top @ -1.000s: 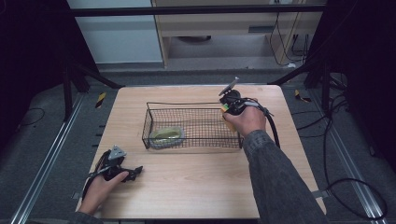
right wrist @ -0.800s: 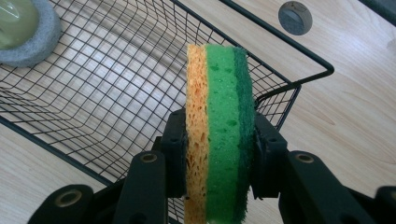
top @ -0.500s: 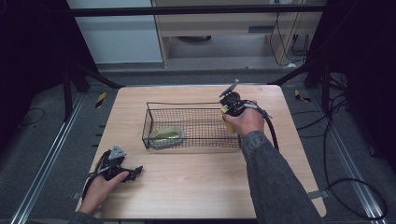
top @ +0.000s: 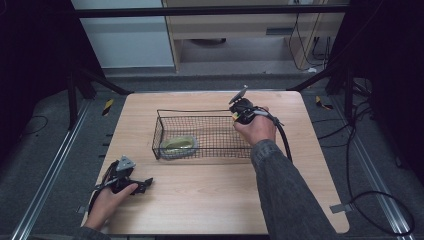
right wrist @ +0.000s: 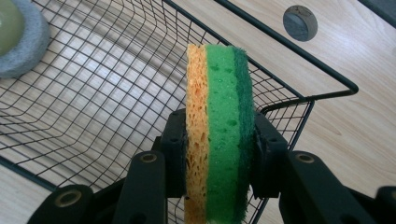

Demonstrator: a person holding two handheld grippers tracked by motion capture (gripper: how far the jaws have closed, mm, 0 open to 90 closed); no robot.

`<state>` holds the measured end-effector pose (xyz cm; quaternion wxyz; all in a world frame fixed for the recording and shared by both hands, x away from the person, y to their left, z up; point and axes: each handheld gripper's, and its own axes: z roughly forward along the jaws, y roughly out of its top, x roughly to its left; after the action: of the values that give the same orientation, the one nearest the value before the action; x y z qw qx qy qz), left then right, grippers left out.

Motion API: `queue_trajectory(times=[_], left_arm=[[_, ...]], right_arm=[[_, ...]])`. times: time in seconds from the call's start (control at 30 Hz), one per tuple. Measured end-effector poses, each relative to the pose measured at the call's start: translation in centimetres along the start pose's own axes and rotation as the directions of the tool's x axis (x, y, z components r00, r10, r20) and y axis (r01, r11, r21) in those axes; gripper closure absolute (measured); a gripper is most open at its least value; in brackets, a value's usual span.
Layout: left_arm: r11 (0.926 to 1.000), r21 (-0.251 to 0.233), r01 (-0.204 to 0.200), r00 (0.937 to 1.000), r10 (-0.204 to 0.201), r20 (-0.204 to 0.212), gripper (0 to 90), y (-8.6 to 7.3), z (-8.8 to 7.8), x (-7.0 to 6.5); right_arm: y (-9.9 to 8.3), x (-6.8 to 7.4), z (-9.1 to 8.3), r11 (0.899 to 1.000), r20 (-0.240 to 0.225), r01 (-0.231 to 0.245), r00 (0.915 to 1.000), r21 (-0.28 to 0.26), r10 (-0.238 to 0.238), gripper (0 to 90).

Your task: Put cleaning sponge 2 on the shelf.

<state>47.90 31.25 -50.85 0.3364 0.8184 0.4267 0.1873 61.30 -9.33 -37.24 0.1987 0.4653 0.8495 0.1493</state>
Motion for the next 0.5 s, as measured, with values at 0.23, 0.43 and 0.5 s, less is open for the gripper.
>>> queue_trajectory(times=[0.23, 0.43, 0.5], left_arm=[[1.0, 0.0, -0.001, 1.0, 0.001, 0.001, 0.0, 0.0, 0.0, 0.0], [1.0, 0.0, -0.002, 1.0, 0.002, 0.002, 0.0, 0.0, 0.0, 0.0], [1.0, -0.001, -0.002, 1.0, 0.002, 0.002, 0.0, 0.0, 0.0, 0.0]], right_arm=[[0.2, 0.5, 1.1, 0.999, 0.024, 0.015, 0.9996, 0.032, -0.016, 61.7], [0.4, 0.6, 1.5, 0.999, 0.023, 0.001, 0.9997, 0.044, -0.003, 54.7], [0.4, 0.8, 1.5, 0.999, 0.006, -0.007, 1.0, 0.037, 0.006, 53.5]])
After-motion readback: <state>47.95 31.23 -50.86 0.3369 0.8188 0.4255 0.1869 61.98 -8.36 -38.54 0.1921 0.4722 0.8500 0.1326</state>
